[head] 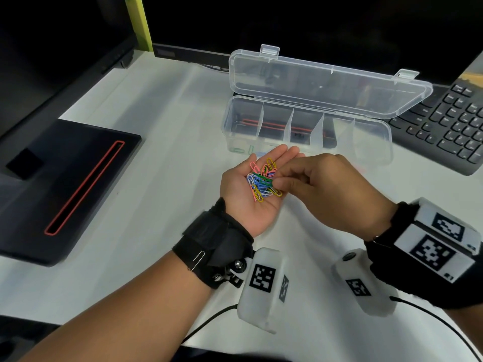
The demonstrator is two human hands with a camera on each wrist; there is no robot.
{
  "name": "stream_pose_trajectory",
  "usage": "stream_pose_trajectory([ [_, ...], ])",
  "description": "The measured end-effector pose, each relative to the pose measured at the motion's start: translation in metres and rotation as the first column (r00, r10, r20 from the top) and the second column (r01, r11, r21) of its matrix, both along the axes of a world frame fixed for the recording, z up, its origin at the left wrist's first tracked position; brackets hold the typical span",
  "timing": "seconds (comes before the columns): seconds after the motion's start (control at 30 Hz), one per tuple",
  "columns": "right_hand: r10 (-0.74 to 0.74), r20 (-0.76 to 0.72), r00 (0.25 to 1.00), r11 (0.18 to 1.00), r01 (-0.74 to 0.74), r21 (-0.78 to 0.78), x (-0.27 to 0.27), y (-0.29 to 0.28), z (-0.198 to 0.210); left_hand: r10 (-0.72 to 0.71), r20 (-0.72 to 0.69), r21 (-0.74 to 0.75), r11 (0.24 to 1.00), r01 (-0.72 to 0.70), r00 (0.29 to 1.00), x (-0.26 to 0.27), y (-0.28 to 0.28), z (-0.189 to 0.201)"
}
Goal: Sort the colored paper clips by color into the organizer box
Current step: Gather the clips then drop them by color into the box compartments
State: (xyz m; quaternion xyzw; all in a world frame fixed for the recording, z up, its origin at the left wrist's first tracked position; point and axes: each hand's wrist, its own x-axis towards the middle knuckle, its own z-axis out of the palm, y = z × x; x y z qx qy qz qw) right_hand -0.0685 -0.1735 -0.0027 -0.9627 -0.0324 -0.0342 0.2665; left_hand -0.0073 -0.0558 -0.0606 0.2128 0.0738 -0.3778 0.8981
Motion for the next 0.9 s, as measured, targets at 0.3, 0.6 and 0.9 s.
stream_pose_trajectory([
  [0.3,-0.059,-0.034,0.998,0.991,0.063,0.116,-0.003,0.001,0.004,0.007,-0.006,-0.001,1.0,-0.007,1.0,0.0,0.0,0.001],
  [0.6,0.096,-0.384,0.918,0.272,0.347,0.898,0.002,-0.005,0.016,0.001,-0.035,-0.016,1.0,-0.002,0.999,0.0,0.001,0.003],
  [0.9,0.139,-0.442,0.886,-0.049,0.452,0.891,0.003,-0.01,0.001,-0.011,-0.026,0.005,1.0,0.011,1.0,0.0,0.002,0.004],
])
